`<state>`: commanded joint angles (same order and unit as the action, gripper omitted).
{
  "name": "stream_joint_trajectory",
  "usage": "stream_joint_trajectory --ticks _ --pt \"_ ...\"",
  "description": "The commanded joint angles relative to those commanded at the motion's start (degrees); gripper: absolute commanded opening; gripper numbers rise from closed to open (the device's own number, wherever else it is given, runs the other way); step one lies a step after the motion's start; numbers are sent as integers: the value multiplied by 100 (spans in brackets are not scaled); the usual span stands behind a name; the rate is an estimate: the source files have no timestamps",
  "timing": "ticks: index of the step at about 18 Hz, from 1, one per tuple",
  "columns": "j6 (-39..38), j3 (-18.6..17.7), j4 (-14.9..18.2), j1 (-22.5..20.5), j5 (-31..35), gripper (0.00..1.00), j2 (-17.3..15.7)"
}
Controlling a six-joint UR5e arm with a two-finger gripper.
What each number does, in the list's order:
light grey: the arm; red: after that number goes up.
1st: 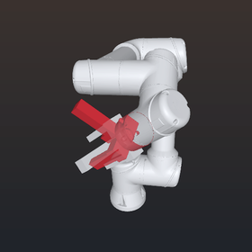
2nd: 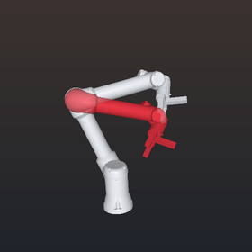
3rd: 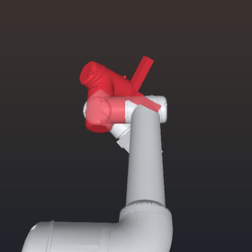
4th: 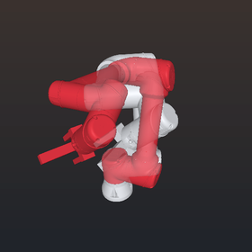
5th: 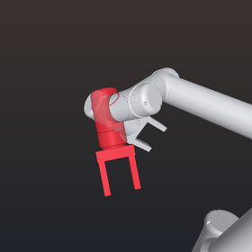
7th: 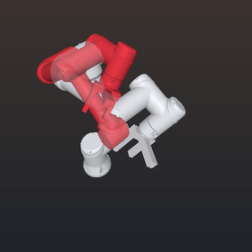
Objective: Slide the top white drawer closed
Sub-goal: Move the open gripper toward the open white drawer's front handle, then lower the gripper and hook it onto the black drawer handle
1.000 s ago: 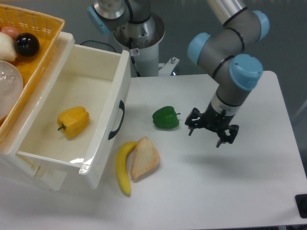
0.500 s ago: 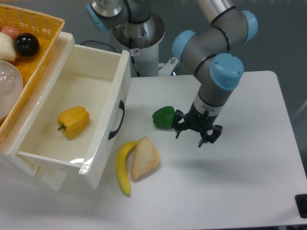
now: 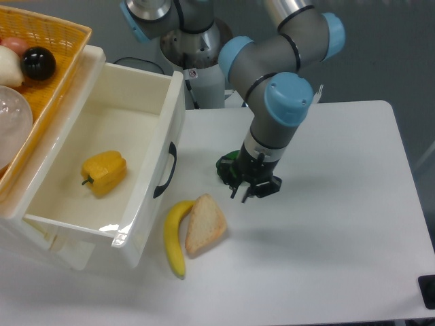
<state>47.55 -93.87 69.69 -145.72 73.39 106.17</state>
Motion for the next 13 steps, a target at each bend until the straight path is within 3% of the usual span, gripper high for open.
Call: stream_joint_trajectory --ticks 13 --pt "-325 -9 317 483 -220 10 -114"
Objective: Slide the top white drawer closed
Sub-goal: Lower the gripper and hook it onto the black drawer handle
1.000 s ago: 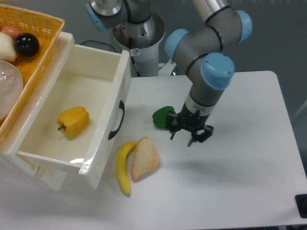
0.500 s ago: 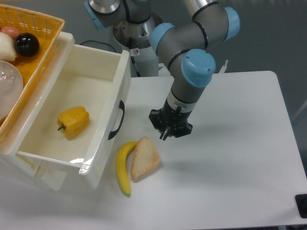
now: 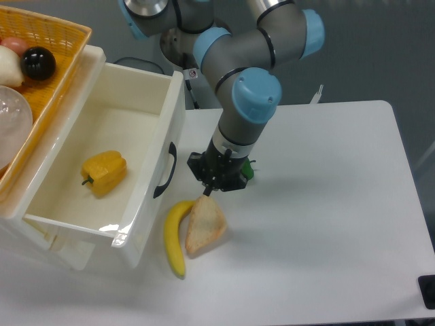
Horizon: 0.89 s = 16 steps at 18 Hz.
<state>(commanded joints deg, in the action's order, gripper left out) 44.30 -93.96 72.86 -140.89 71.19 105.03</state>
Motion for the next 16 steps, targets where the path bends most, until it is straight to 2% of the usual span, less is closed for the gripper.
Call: stream_joint_trajectory --ticks 4,8,16 --pt "9 0 44 -9 -140 10 -44" --pt "0 53 377 -35 -457 10 -53" --pt "0 70 633 -44 -598 10 -88"
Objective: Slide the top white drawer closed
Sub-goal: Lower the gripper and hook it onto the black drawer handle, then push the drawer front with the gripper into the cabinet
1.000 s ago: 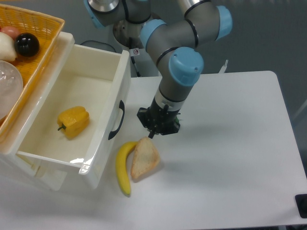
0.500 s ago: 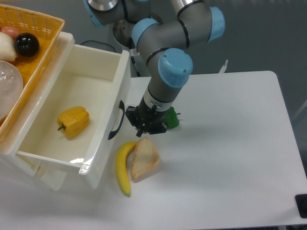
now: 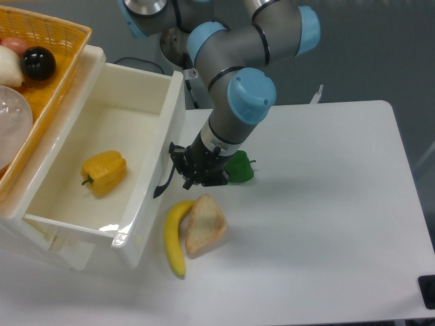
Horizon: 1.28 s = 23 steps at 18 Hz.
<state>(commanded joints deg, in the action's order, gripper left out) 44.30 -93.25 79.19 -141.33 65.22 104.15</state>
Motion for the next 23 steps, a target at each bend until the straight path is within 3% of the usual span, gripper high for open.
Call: stream_joint_trajectory --ticks 23 --pt "-176 0 62 281 -290 10 -123"
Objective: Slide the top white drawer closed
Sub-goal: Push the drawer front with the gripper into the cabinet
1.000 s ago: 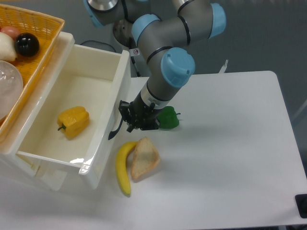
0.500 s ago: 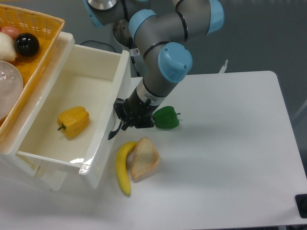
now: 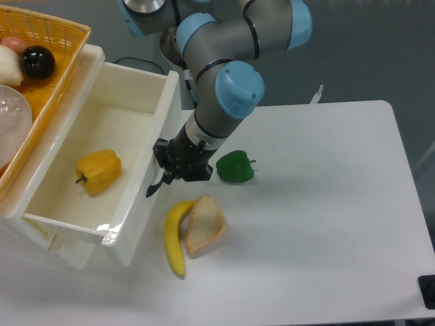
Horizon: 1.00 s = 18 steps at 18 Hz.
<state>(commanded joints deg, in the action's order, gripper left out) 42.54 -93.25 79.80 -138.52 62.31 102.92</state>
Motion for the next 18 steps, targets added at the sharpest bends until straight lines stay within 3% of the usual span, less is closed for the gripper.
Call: stream_joint_trajectory --ticks 18 --pt "-264 0 132 351 -53 10 -202"
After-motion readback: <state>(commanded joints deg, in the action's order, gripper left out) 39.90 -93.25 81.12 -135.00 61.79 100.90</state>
